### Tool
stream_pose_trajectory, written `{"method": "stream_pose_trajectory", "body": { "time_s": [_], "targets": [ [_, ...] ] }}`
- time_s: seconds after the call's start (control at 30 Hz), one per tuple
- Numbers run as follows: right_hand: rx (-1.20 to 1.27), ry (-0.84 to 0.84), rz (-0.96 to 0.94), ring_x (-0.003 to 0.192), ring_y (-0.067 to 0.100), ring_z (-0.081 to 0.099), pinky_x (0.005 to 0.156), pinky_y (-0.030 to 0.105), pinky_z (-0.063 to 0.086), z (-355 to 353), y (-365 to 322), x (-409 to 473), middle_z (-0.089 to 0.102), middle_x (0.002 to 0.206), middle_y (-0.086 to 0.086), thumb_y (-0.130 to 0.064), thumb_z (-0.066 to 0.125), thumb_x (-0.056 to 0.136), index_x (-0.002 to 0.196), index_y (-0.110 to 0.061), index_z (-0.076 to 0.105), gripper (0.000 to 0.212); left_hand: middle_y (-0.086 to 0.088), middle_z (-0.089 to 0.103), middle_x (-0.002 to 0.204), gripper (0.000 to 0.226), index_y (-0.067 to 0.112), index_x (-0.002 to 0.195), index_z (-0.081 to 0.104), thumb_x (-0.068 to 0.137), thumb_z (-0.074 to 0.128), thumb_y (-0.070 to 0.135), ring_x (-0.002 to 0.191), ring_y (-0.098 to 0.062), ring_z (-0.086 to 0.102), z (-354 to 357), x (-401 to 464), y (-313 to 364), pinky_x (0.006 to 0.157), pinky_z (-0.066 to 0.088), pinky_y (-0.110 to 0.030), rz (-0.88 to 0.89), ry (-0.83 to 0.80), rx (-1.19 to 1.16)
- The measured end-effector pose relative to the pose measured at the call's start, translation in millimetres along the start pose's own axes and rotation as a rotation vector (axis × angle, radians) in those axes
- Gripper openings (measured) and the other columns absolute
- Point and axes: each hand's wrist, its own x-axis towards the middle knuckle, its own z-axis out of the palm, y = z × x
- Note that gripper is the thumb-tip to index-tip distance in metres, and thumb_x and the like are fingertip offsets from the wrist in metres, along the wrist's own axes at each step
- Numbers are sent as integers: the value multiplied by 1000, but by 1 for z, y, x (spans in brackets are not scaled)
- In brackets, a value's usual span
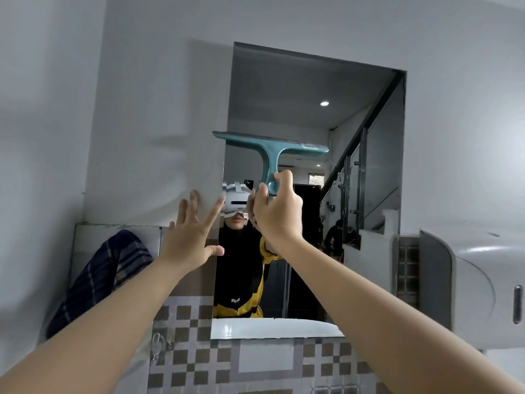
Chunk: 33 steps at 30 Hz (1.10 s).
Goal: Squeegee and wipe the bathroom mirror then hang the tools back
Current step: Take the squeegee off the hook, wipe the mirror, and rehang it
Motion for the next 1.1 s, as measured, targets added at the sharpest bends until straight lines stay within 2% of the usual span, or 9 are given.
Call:
{"method": "stream_pose_trajectory", "body": {
  "time_s": [0.13, 0.27, 0.33, 0.4, 0.5, 0.67, 0.8, 0.93, 1.1],
  "targets": [
    [-233, -42, -179, 50, 17, 55, 44, 29, 46, -34, 19, 6, 63, 80, 0, -27, 50, 95, 116, -15, 49, 24, -19, -14, 156, 101, 41, 145, -12, 77, 62, 54, 143, -42, -3, 5, -5, 0, 106, 29, -64, -14, 3, -2],
    [-398, -62, -291, 46, 8, 49, 41, 20, 32, -68, 38, 21, 55, 61, -12, -32, 55, 93, 122, -19, 56, 32, -17, -16, 156, 91, 46, 140, -22, 82, 47, 61, 144, -40, -3, 14, -17, -3, 108, 27, -61, 2, -1, 13],
    [-463, -58, -332, 46, 0, 38, 44, 19, 25, -87, 47, 26, 40, 53, -18, -30, 57, 92, 124, -20, 59, 34, -14, -23, 155, 94, 47, 138, -25, 81, 48, 63, 143, -39, -8, 16, -20, -3, 109, 21, -61, -3, -29, 14],
    [-518, -59, -366, 48, -1, 34, 45, 19, 21, -106, 53, 32, 37, 55, -18, -31, 58, 91, 124, -22, 60, 34, -13, -27, 154, 98, 47, 137, -27, 79, 50, 64, 143, -38, -11, 17, -21, -2, 110, 18, -61, -13, -48, 28],
    [-568, -73, -402, 51, 4, 39, 46, 18, 24, -129, 60, 39, 44, 65, -17, -31, 60, 90, 124, -25, 62, 34, -13, -29, 153, 100, 47, 136, -30, 77, 49, 66, 143, -38, -13, 15, -21, 0, 111, 18, -60, -35, -70, 45],
    [-597, -88, -455, 49, 0, 40, 45, 17, 26, -161, 74, 47, 46, 67, -22, -30, 63, 89, 120, -24, 65, 32, -12, -28, 153, 96, 46, 137, -27, 67, 34, 70, 143, -35, -14, 13, -24, 6, 111, 17, -59, -65, -84, 24],
    [-629, -105, -431, 49, 3, 42, 44, 20, 33, -187, 95, 50, 56, 66, -11, -33, 62, 88, 120, -26, 64, 32, -12, -25, 155, 98, 47, 137, -25, 77, 51, 61, 143, -37, -11, 15, -24, 6, 110, 19, -61, -76, -63, 10],
    [-638, -77, -368, 51, 19, 52, 47, 33, 49, -214, 113, 50, 63, 68, 2, -33, 64, 87, 117, -29, 65, 30, -16, -20, 156, 99, 46, 140, -21, 78, 56, 55, 143, -39, -7, 16, -23, 6, 108, 21, -63, -68, -40, 6],
    [-635, -14, -271, 55, 27, 53, 53, 34, 47, -240, 124, 43, 58, 64, 4, -29, 66, 85, 113, -29, 67, 28, -17, -18, 156, 102, 45, 141, -19, 78, 61, 52, 144, -39, -4, 19, -22, 5, 106, 26, -64, -69, -20, 24]
  ]
}}
